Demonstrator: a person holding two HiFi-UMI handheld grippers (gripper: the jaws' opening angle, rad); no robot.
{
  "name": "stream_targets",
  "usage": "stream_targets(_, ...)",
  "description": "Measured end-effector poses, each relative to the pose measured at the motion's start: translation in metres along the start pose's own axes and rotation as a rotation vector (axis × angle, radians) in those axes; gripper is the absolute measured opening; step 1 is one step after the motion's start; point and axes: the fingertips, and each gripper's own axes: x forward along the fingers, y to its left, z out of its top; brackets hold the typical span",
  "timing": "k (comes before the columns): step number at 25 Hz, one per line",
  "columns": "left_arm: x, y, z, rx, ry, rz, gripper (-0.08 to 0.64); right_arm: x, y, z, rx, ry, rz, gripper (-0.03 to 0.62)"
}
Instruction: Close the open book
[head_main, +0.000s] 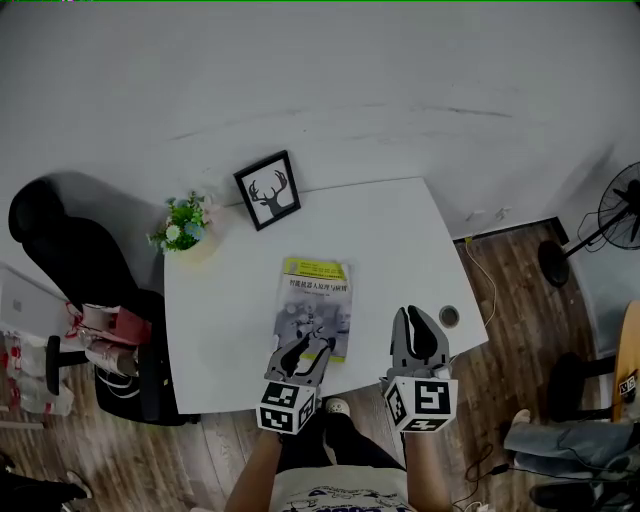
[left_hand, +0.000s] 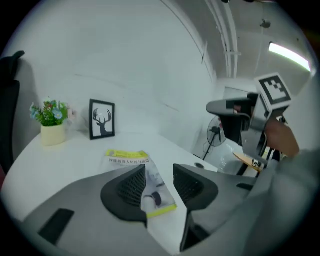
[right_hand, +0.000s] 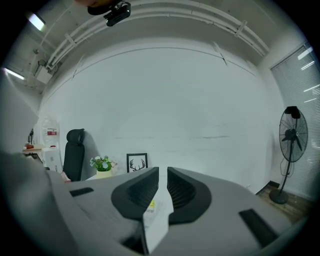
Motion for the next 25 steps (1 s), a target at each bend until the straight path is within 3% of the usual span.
stream_targets(6, -0.047, 0.029, 0.096, 0.009, -0.253, 0.142, 0.137, 0.004, 0.018, 0.018, -0.001, -0.041, 0.052, 0.048)
stream_targets(11, -0.087, 0.040, 0.152, 0.022, -0.412, 0.221, 0.089, 0.006, 0.032, 0.033, -0.012, -0.073, 0.093, 0.048)
stream_targets(19, -0.126, 0.052, 0.187, 0.066, -0.499, 0.376, 0.041, 0.010, 0.048, 0.051, -0.036, -0.110, 0.137, 0.048)
stream_targets(25, -0.141, 0.054, 0.204, 0.101, -0.536, 0.435, 0.032, 0.012, 0.052, 0.066, -0.035, -0.141, 0.152, 0.048)
